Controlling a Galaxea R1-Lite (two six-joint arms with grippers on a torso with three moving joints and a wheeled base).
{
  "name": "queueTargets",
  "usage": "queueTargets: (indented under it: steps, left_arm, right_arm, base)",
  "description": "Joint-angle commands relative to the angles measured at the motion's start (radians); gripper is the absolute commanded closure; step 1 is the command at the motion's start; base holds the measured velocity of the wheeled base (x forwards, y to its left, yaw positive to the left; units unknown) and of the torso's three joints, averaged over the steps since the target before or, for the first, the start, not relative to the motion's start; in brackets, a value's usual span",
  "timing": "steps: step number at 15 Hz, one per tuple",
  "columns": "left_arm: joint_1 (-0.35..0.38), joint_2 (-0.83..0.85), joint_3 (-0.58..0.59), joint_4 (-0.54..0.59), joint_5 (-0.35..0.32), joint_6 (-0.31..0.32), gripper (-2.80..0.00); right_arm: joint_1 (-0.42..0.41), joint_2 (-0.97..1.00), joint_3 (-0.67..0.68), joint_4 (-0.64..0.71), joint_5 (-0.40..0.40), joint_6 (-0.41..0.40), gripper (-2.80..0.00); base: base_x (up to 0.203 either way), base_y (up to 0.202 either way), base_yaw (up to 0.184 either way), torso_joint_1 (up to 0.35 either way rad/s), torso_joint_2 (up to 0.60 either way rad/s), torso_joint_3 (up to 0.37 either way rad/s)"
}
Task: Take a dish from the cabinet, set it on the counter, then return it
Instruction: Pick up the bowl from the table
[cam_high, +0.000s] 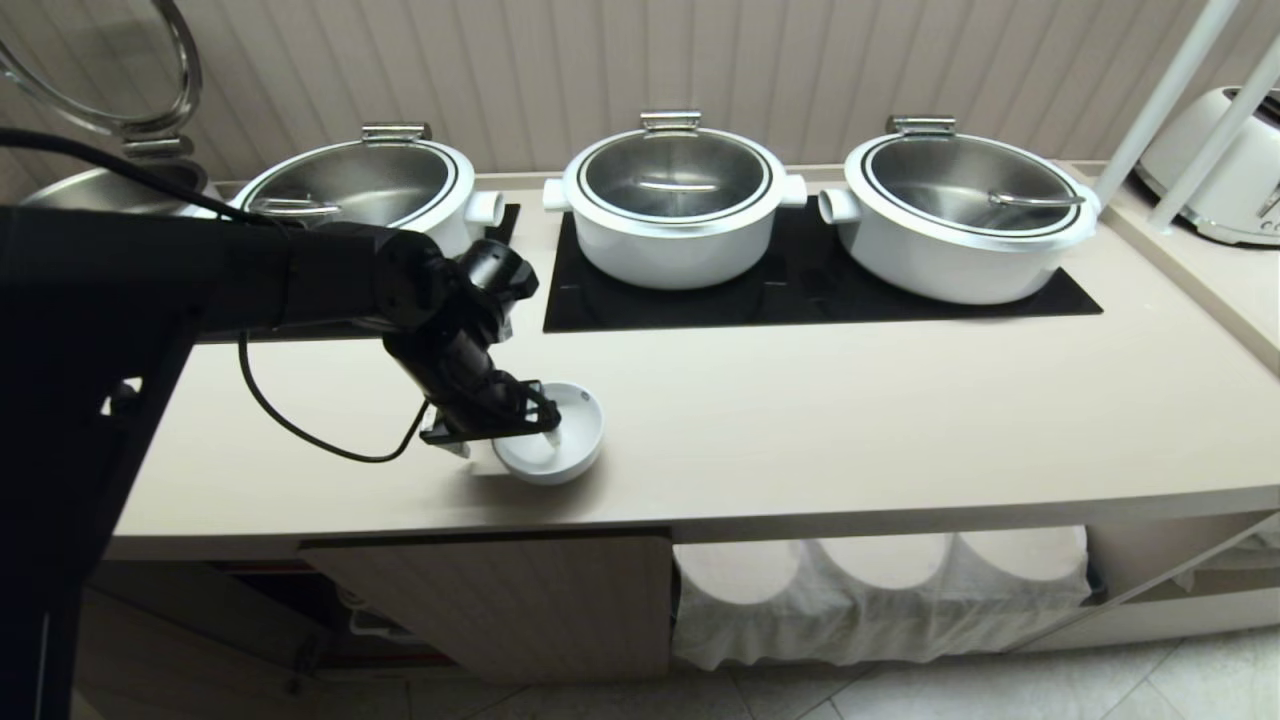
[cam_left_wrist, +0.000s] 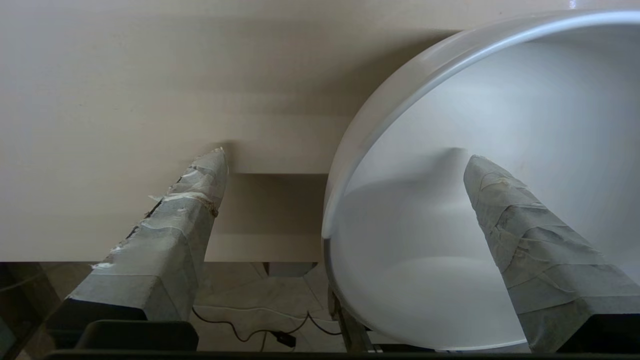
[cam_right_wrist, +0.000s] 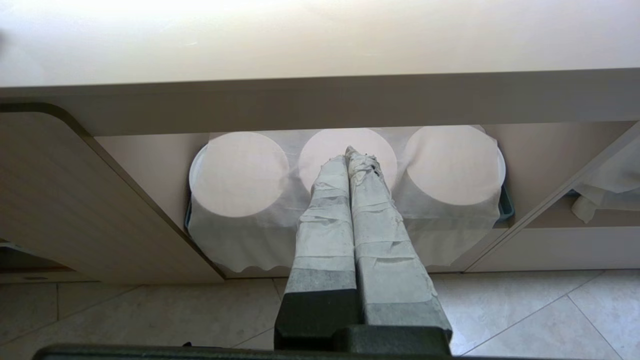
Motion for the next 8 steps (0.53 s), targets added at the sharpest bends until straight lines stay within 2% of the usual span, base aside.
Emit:
queueTargets:
  steps: [1,7,8]
  left_arm:
    - [0.000,0.006,0.002,0.005,0.001,-0.004,-2.80]
    - [-0.006,0.009,0.000,0.002,0.000,-0.009,-2.80]
    - [-0.009,0.007,0.000,0.000,0.000,-0.009,0.00]
  right_arm:
    - [0.000,0.000,0.000,0.000,0.000,0.001,0.00]
    - [0.000,0.000,0.000,0.000,0.000,-0.001,0.00]
    - [0.001,0.000,0.000,0.000,0.000,-0.001,0.00]
  base:
    - [0.000,0.000,0.000,0.000,0.00,0.000]
    - [0.000,0.000,0.000,0.000,0.00,0.000]
    - [0.000,0.000,0.000,0.000,0.00,0.000]
